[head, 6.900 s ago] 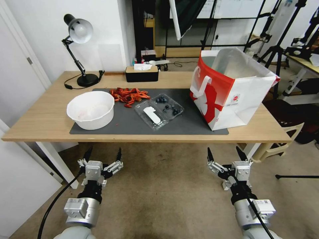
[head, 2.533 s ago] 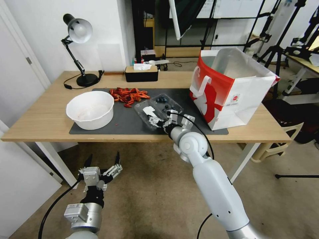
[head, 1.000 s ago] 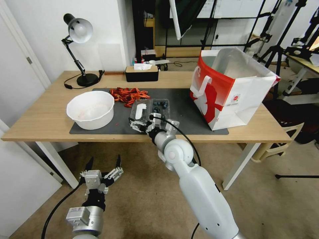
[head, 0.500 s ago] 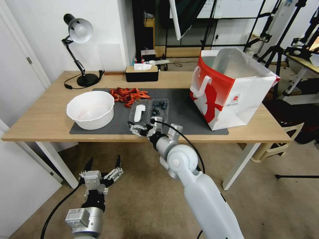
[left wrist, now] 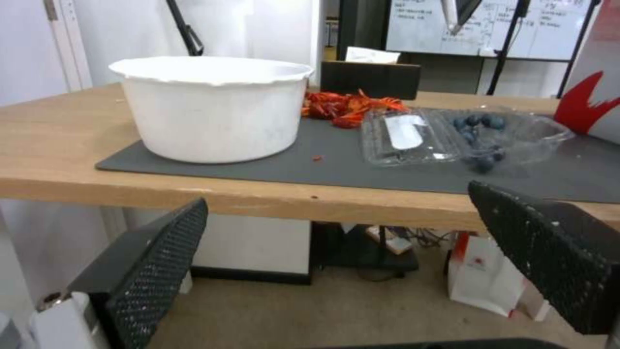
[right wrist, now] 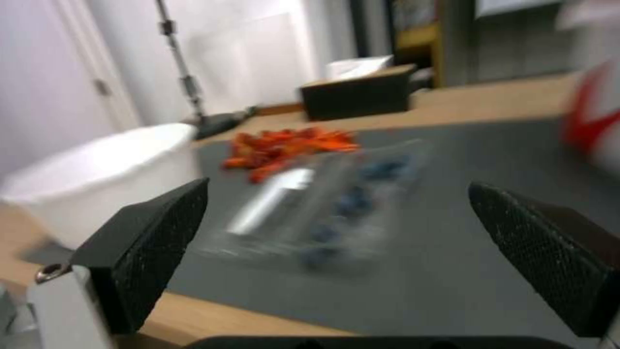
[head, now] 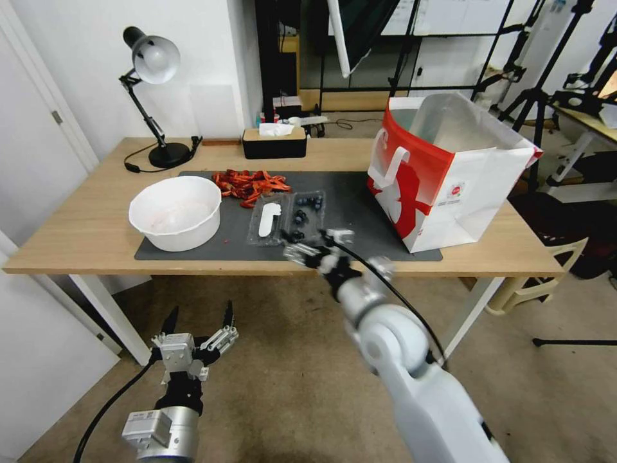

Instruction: Close the takeout container lid, then place the container into the takeout bag.

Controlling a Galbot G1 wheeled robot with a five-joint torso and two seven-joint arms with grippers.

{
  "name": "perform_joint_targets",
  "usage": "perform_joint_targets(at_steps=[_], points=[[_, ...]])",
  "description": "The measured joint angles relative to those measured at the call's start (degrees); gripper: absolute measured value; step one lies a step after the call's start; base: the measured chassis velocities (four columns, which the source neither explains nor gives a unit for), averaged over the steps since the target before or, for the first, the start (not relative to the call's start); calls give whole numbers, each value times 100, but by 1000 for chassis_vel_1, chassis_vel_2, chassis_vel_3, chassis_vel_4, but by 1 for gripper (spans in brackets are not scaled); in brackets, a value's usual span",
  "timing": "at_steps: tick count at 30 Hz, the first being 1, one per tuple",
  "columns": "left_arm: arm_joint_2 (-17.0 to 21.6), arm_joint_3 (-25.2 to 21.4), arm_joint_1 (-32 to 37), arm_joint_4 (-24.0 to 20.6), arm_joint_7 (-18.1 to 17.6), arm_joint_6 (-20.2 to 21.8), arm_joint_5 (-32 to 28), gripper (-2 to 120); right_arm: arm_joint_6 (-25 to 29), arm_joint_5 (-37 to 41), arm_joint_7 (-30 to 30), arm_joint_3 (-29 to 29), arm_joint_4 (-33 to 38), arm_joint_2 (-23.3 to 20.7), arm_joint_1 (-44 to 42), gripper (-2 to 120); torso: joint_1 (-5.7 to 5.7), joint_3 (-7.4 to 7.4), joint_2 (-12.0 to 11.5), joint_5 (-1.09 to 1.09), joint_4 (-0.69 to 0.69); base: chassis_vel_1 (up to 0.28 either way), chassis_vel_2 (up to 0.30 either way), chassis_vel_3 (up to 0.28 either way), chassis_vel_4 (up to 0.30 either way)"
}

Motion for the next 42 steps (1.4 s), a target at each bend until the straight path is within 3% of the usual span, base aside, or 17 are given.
perform_joint_targets(at_steps=[4, 5, 8, 16, 23, 26, 30, 34, 35, 38, 39, 42], points=[[-2, 18, 14, 0, 12, -21, 5, 100, 162, -296, -39, 111, 110, -75, -243, 100, -1, 0, 0, 0, 0, 0, 0, 0, 0], [-2, 45, -3, 9, 33, -37, 9, 100, 500, -734, -95, 277, 262, -195, -676, 100, 0, 0, 0, 0, 0, 0, 0, 0, 0], [3, 59, -44, 24, 49, -37, 0, 100, 869, -1057, -114, 454, 355, -237, -1055, 100, 0, 0, 0, -2, 0, 0, 0, 0, 0], [65, 113, -135, 54, 139, 24, -115, 100, 2158, -1720, -74, 711, 212, 4, -1904, 100, 0, 0, -1, -2, 1, 0, 0, 0, 0], [142, 206, -291, 87, 154, 230, -583, 100, 2359, -1968, -17, 707, 111, 154, -2056, 100, 0, 0, -1, -2, 1, 0, 0, 0, 0], [259, 373, -477, -99, 45, 599, -1511, 100, 2338, -1984, -7, 718, 114, 148, -2078, 100, 0, 0, -1, -2, 1, 0, 0, 0, 0], [305, 455, -668, -234, -125, 799, -2200, 100, 2290, -1965, -5, 711, 99, 101, -2036, 100, -1, 0, -1, -2, -2, 0, 0, 0, 0], [281, 473, -1001, -533, -493, 1046, -3599, 100, 2179, -1825, -48, 533, -72, -82, -1758, 100, 0, 1, -1, -1, 3, 0, 0, 0, 0], [281, 473, -1001, -533, -493, 1046, -3599, 100, 2179, -1825, -48, 533, -72, -82, -1758, 100, 0, 1, -1, -1, 3, 0, 0, 0, 0], [339, 480, -1514, -611, -746, 1268, -4821, 100, 2165, -1792, -71, 501, -157, -126, -1734, 100, 0, 1, -1, -2, 0, 0, 0, 0, 0], [339, 480, -1514, -611, -746, 1268, -4821, 100, 2165, -1792, -71, 501, -157, -126, -1734, 100, 0, 1, -1, -2, 0, 0, 0, 0, 0], [418, 559, -2143, -425, -868, 1340, -5957, 100, 2166, -1799, -76, 521, -171, -116, -1806, 100, 0, 1, -1, -2, -1, 0, 0, 0, 0]])
